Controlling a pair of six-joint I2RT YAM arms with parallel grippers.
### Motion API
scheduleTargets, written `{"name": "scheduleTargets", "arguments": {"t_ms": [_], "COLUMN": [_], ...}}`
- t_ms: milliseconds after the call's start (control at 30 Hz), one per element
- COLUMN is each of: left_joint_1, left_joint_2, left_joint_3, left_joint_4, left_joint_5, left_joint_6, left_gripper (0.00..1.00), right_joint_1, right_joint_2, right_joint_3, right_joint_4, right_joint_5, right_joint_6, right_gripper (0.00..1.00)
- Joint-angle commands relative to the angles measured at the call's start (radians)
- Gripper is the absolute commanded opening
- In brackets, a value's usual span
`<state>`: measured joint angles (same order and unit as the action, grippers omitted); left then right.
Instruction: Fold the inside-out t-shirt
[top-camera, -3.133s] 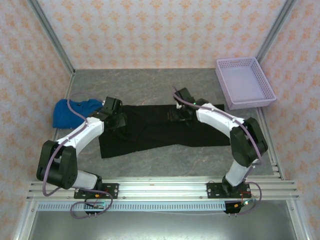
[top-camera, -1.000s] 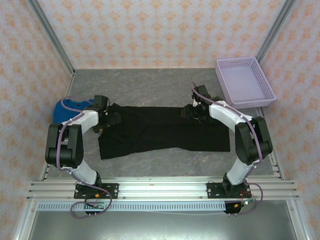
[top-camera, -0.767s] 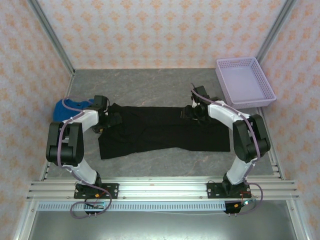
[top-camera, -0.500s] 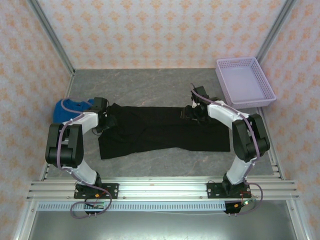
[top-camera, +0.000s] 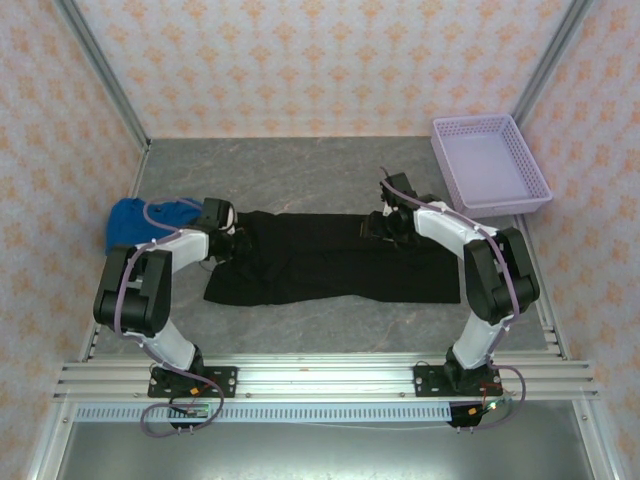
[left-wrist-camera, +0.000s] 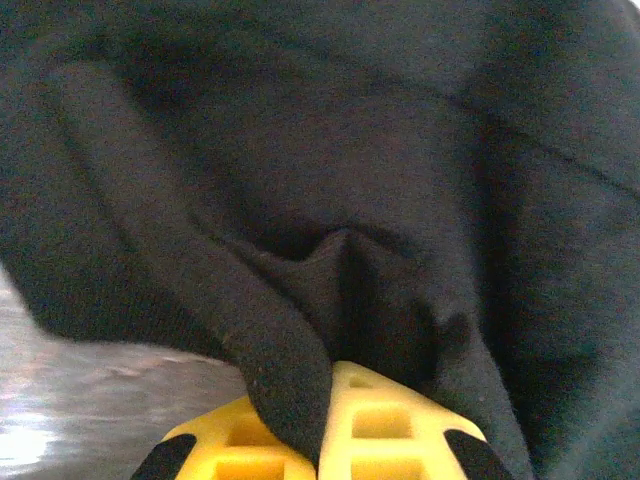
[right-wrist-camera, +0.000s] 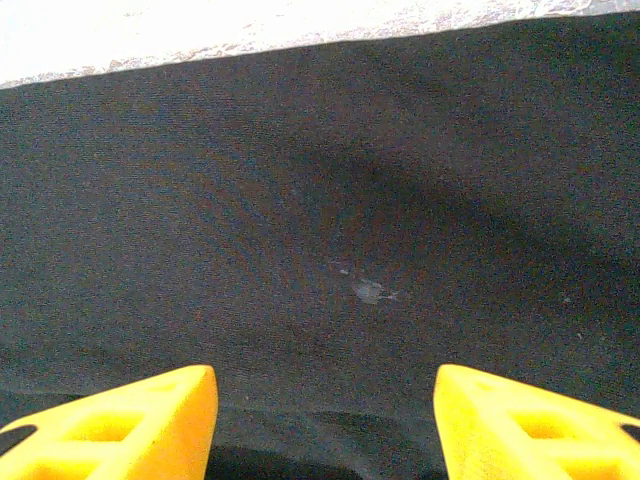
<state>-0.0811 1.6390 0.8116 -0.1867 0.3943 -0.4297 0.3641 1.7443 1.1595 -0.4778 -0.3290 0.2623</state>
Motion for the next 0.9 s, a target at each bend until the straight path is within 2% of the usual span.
{"name": "scheduleTargets", "arguments": {"t_ms": [0, 100, 333, 533, 700, 867], "left_joint_1": [-0.011, -0.012, 0.002, 0.067, 0.085, 0.076], "left_joint_2": [-0.042, -0.123, -0.291, -0.356, -0.38, -0.371], "left_joint_3": [-0.022, -0.013, 0.097, 0.206, 0.305, 0.395], "left_joint_4": [0.01, -0.049, -0.314, -0.525, -0.686, -0.77], "left_joint_5": [0.06, -0.042, -0.331, -0.463, -0.602, -0.604], "left_joint_6": [-0.05, -0.08, -0.064, 0.005, 0.071, 0.09], "left_gripper": [0.0, 0.0, 0.0, 0.0, 0.0, 0.0], "right_joint_1": [0.006, 0.007, 0.007, 0.006, 0.006, 0.004], "right_joint_2": [-0.031, -0.059, -0.11, -0.14, -0.174, -0.18], "right_joint_3": [0.021, 0.027, 0.034, 0.027, -0.003, -0.012], "right_joint_4": [-0.03, -0.05, -0.079, -0.109, -0.102, -0.089], "right_joint_5": [0.051, 0.085, 0.125, 0.179, 0.192, 0.179], "right_joint_6": [-0.002, -0.016, -0.036, -0.067, -0.075, -0.081], "right_gripper": [0.59, 0.59, 0.59, 0.59, 0.6, 0.6]}}
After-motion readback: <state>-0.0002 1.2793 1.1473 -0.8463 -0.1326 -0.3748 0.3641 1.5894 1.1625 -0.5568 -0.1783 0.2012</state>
